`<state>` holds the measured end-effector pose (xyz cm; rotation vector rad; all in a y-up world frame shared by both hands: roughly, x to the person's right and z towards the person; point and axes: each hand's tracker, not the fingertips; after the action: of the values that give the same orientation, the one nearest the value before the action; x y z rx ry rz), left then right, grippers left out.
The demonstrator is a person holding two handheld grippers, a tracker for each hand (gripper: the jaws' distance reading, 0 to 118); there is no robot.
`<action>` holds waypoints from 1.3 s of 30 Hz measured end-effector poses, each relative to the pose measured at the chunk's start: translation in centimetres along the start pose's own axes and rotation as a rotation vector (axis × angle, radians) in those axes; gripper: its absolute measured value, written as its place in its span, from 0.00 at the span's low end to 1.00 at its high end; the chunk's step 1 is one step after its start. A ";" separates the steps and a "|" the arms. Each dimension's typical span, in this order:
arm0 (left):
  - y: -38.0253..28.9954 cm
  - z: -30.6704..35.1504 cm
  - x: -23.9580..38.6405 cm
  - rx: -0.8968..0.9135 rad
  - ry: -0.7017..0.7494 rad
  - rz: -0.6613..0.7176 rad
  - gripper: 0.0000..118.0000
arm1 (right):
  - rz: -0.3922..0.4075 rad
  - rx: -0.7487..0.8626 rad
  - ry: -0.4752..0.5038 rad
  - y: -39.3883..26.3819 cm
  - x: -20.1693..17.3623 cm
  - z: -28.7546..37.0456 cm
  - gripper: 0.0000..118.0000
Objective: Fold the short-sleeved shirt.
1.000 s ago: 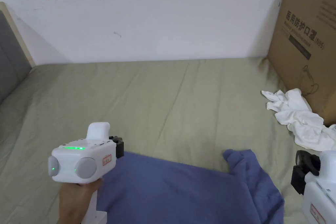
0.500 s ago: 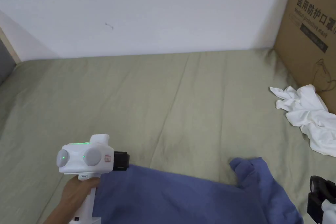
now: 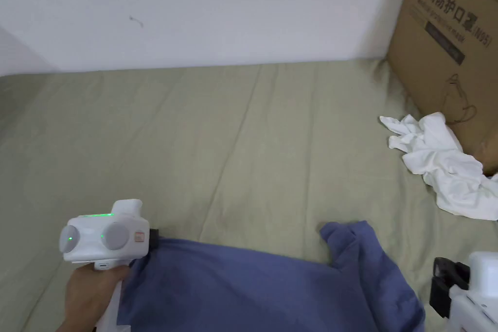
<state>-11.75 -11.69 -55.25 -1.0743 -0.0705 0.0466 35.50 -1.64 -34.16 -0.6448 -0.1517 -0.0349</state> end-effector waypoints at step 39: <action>-5.8 19.8 -2.9 0.358 -0.145 0.116 0.07 | 0.026 0.060 0.097 5.1 0.0 2.2 0.05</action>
<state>-16.22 2.72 -40.81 -0.7150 -0.1252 0.2335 35.60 3.80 -35.46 -0.5836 -0.0506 -0.0367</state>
